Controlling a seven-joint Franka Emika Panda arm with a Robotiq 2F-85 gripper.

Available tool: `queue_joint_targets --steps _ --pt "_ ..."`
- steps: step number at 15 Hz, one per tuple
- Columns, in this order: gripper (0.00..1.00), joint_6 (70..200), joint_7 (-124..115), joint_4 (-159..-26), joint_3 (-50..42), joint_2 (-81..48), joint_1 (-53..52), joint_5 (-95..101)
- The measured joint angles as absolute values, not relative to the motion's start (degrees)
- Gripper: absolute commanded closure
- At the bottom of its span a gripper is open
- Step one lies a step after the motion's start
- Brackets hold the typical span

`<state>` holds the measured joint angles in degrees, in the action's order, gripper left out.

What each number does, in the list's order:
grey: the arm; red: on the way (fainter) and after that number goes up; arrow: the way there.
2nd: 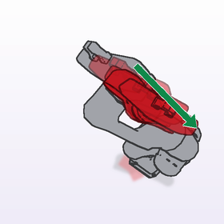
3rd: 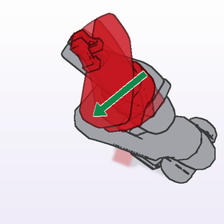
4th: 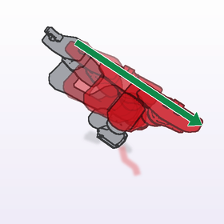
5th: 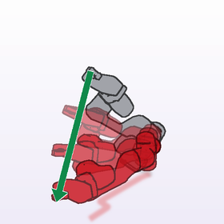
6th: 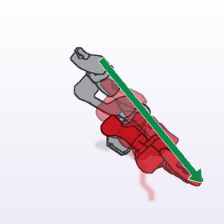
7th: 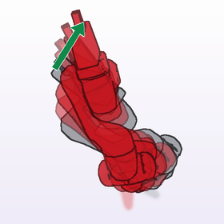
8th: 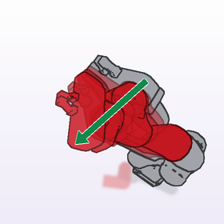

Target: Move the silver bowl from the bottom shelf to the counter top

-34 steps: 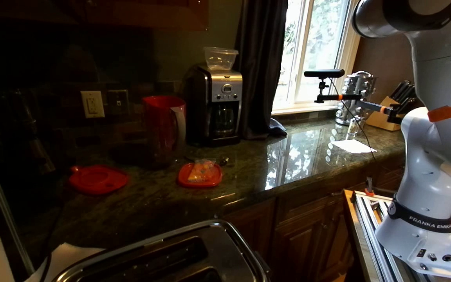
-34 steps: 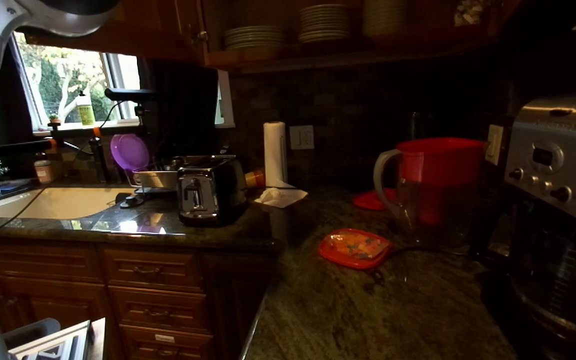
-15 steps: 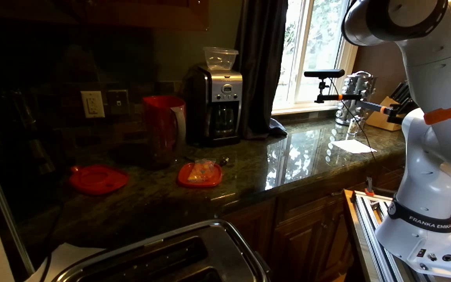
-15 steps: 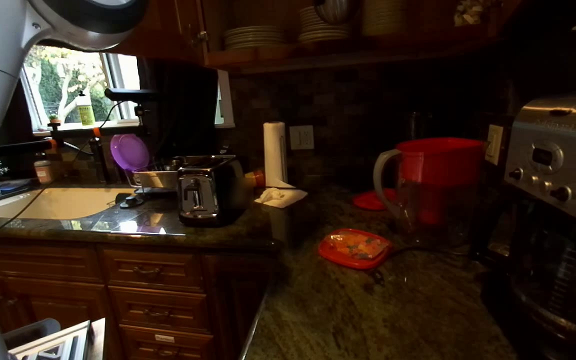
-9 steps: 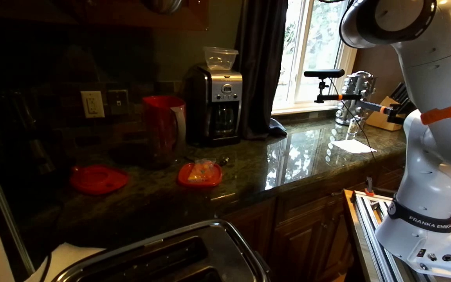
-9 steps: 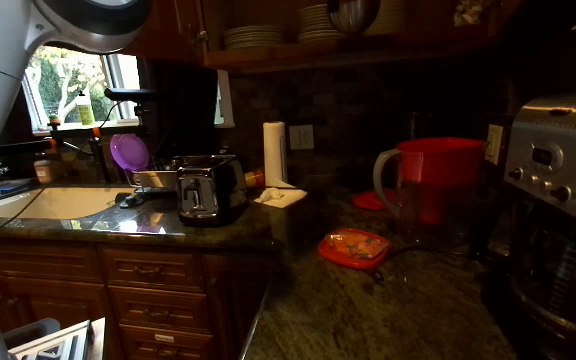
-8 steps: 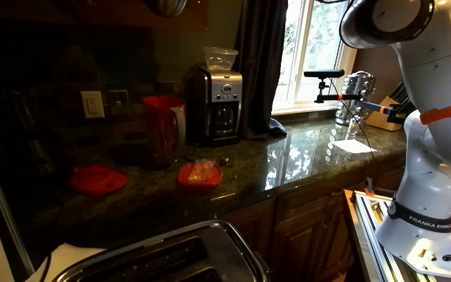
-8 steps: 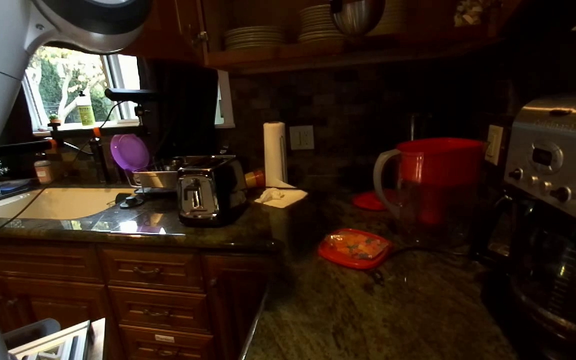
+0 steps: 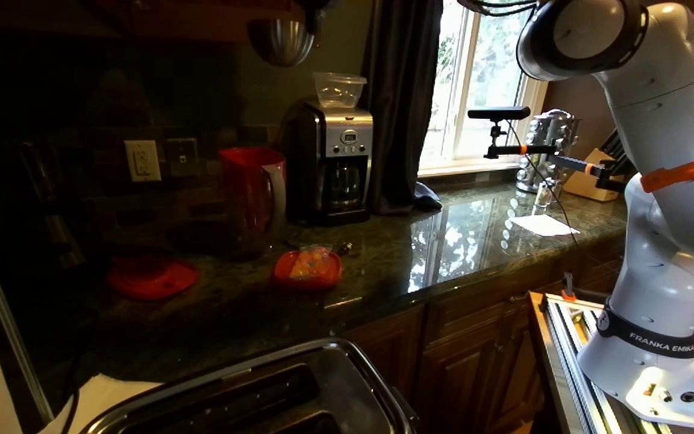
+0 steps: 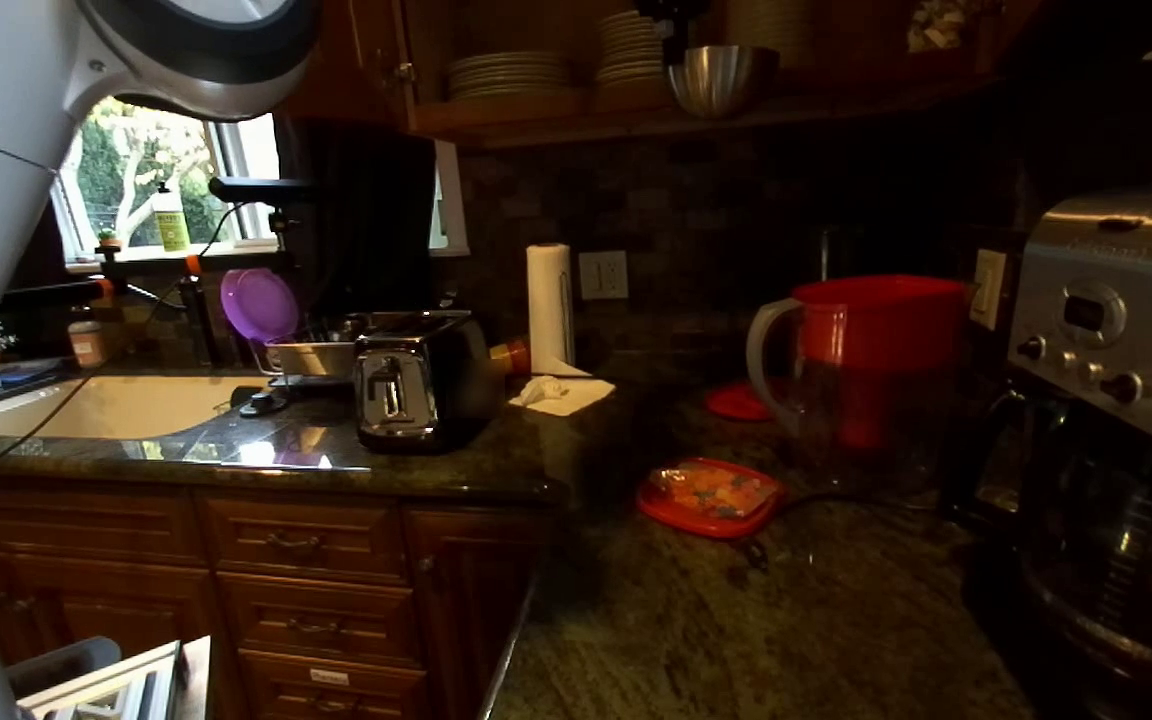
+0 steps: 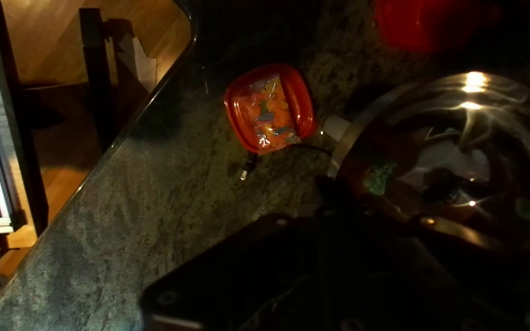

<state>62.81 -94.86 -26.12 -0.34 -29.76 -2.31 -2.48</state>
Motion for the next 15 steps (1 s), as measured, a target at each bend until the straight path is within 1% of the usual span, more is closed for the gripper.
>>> queue_joint_targets --steps 5,6,15 --pt "0.99 64.8 -93.8 -26.1 -0.3 -32.9 -2.1 -4.0" --pt "0.97 64.8 -93.7 -26.1 -0.2 -33.4 -1.8 -4.9" --pt "0.99 63.6 -91.7 -26.1 0.5 -34.1 -0.9 -7.7"
